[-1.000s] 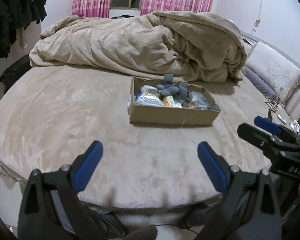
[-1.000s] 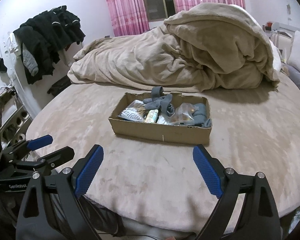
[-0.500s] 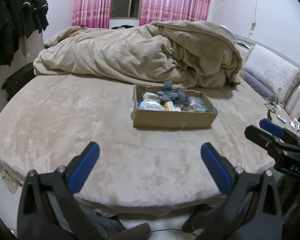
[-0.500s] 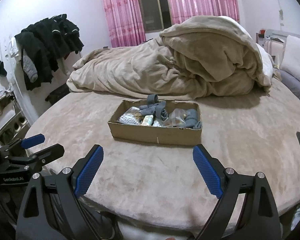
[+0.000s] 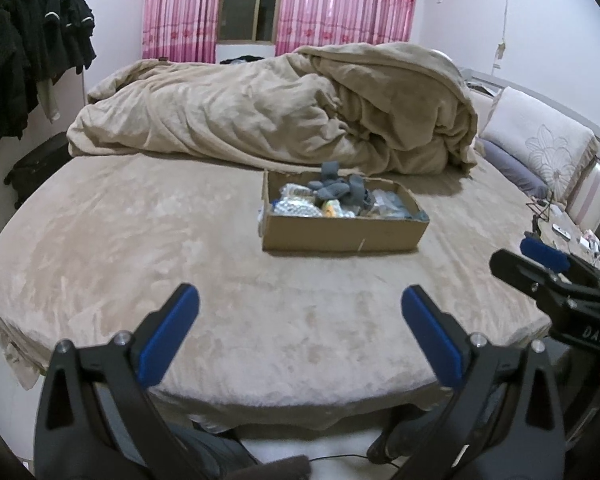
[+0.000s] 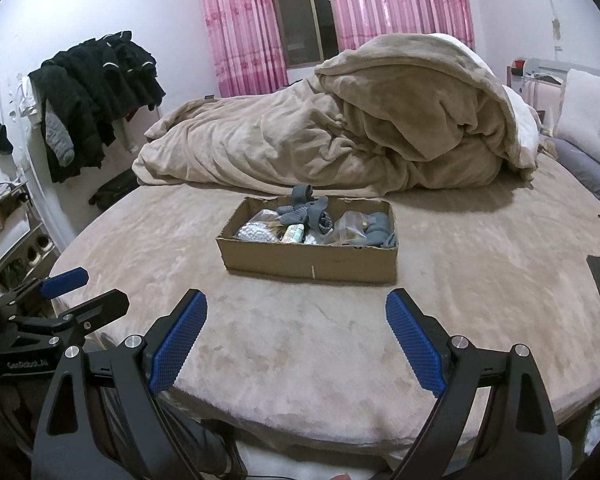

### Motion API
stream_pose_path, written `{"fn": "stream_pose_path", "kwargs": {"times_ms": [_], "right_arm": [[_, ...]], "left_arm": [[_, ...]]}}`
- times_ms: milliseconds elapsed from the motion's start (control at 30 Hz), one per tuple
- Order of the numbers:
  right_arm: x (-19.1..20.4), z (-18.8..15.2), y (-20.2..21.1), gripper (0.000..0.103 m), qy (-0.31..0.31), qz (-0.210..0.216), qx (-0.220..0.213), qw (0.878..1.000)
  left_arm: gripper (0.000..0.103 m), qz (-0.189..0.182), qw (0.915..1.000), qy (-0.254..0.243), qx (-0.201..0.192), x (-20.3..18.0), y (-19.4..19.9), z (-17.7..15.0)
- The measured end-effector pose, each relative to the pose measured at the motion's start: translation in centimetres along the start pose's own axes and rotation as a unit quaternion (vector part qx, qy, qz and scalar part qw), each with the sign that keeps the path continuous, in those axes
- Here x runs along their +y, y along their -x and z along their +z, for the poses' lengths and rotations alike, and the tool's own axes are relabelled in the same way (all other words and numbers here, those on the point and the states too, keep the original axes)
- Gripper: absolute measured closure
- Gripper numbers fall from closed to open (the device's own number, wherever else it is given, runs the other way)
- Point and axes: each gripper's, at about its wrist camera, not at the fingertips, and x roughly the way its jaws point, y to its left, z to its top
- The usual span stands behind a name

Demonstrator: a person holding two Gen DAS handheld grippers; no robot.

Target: Organize objects

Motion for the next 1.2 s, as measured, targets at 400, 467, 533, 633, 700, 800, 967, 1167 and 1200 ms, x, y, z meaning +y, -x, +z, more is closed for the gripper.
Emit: {"fn": "stream_pose_path", "kwargs": {"times_ms": [400, 467, 533, 633, 700, 800, 967, 1167, 1200], "right_arm": [[-0.4, -0.3, 0.3, 0.010, -0.002, -0.003, 0.003, 1.000], [-0.4, -0.4, 0.2, 0.010, -0.002, -0.003, 0.005, 1.000], [-0.4, -0.4, 0.2, 0.010, -0.002, -0.002, 0.005, 1.000], [-0.4, -0.4, 0.2, 0.010, -0.004, 0.000, 0.004, 1.000], [-0.4, -0.4, 0.3, 0.010, -0.004, 0.001, 0.004, 1.000], [-0.3, -0.5, 0.5, 0.010, -0.003, 0.003, 0.002, 1.000], [-0.1, -0.3, 0.7, 0.010, -0.002, 0.005, 0.000, 1.000], [0.2, -0.1, 0.6, 0.010, 0.002, 0.006, 0.000, 1.000], [0.2, -0.1, 0.5, 0.010, 0.002, 0.006, 0.001, 1.000]], "left_arm": [[0.001, 0.005, 1.0000, 0.004, -0.001, -0.2, 0.3, 0.1], [0.001, 0.007, 1.0000, 0.006, 0.000, -0.1, 0.3, 0.1], [0.001, 0.009, 0.9999, 0.006, 0.001, 0.0, 0.4, 0.0], [0.001, 0.013, 0.9999, 0.003, 0.002, 0.1, 0.5, -0.1], [0.001, 0.015, 0.9999, 0.002, 0.000, 0.0, 0.7, 0.0], [0.001, 0.016, 0.9999, 0.002, -0.002, -0.1, 1.0, -0.1], [0.001, 0.017, 0.9998, 0.003, -0.004, -0.1, 1.2, -0.1], [0.001, 0.019, 0.9998, 0.007, -0.003, 0.2, 1.1, 0.0], [0.001, 0.019, 0.9998, 0.008, -0.002, 0.3, 1.0, 0.0]]}}
